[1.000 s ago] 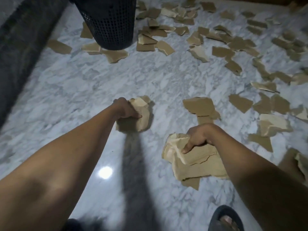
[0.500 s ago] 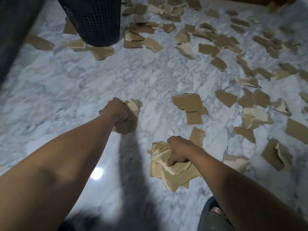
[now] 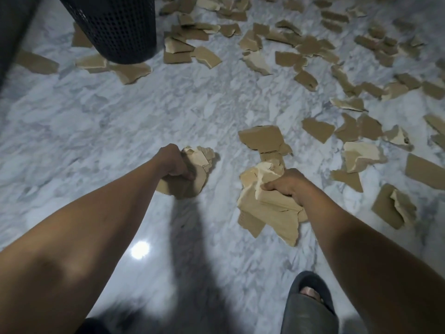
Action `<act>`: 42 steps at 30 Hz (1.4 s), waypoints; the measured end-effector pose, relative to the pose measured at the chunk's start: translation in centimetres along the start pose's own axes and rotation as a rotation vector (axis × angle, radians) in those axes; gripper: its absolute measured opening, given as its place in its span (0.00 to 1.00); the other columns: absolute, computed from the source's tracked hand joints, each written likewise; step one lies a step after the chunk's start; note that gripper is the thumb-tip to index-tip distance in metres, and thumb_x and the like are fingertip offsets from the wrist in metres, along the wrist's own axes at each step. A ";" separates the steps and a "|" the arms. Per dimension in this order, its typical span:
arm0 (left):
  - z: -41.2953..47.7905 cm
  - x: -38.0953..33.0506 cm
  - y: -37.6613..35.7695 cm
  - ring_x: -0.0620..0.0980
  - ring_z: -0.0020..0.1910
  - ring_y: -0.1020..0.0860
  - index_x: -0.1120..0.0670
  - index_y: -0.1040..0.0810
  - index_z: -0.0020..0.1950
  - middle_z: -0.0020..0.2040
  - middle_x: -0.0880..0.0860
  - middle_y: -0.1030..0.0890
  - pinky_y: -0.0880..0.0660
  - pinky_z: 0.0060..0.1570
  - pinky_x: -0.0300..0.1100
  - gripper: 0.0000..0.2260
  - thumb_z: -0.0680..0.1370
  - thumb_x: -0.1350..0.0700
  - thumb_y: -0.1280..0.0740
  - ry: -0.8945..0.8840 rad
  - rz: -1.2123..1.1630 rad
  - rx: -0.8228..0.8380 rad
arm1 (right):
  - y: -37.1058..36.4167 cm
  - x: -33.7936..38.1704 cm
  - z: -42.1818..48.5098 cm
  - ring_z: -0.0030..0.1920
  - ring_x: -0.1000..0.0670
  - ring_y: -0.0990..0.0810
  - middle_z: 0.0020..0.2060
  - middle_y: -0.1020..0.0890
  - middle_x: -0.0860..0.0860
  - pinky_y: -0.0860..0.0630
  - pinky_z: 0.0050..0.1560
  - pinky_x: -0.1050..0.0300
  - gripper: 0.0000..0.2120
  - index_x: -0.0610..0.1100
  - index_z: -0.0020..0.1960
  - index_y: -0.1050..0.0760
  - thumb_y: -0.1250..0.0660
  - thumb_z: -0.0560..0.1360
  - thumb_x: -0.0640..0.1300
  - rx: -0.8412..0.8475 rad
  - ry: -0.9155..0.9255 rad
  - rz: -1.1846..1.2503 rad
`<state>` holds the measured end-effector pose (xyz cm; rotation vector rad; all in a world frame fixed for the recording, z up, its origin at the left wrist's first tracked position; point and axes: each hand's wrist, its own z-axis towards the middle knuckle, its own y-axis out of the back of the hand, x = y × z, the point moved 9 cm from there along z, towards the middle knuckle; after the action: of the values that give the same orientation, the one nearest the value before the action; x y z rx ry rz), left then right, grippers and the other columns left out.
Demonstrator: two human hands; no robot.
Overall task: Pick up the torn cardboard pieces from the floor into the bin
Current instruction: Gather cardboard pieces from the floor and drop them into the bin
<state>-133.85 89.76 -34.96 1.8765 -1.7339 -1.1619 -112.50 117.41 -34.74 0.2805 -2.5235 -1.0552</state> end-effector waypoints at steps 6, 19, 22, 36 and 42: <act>-0.1 1.4 -0.3 0.55 0.48 0.21 0.57 0.21 0.54 0.50 0.55 0.19 0.27 0.43 0.44 0.31 0.58 0.43 0.17 0.024 -0.086 -0.017 | -2.7 0.9 -0.2 0.60 0.43 0.22 0.61 0.21 0.45 0.23 0.54 0.53 0.37 0.37 0.67 0.28 0.17 0.63 0.45 0.027 0.031 0.260; 0.4 3.4 0.2 0.57 0.57 0.22 0.58 0.25 0.63 0.58 0.56 0.21 0.23 0.55 0.47 0.37 0.61 0.46 0.17 0.072 -0.244 -0.085 | -2.7 7.9 -2.8 0.48 0.41 0.14 0.50 0.14 0.44 0.18 0.52 0.40 0.32 0.41 0.59 0.20 0.16 0.58 0.50 0.337 0.197 0.306; 0.5 3.5 0.2 0.57 0.57 0.23 0.59 0.25 0.63 0.58 0.56 0.22 0.24 0.54 0.46 0.36 0.61 0.47 0.17 0.071 -0.262 -0.096 | -7.6 8.6 -3.6 0.59 0.42 0.22 0.61 0.22 0.44 0.23 0.58 0.50 0.43 0.43 0.64 0.25 0.21 0.54 0.62 0.214 0.262 -0.221; 0.8 4.5 0.4 0.54 0.50 0.25 0.59 0.25 0.62 0.53 0.54 0.23 0.28 0.48 0.44 0.33 0.63 0.46 0.18 0.122 -0.294 -0.111 | -0.9 9.7 -0.3 0.44 0.47 0.20 0.44 0.20 0.47 0.22 0.43 0.54 0.24 0.42 0.55 0.25 0.22 0.65 0.51 0.013 0.271 0.153; 0.7 5.2 0.3 0.53 0.49 0.26 0.59 0.25 0.61 0.53 0.53 0.22 0.29 0.48 0.44 0.32 0.64 0.45 0.19 0.117 -0.321 -0.138 | 4.5 10.2 4.3 0.53 0.44 0.19 0.56 0.20 0.45 0.19 0.49 0.52 0.43 0.38 0.64 0.25 0.20 0.56 0.58 -0.102 0.183 0.225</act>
<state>-134.95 85.03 -36.89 2.1414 -1.2892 -1.2195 -123.72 119.92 -31.48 0.0592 -2.2686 -1.0151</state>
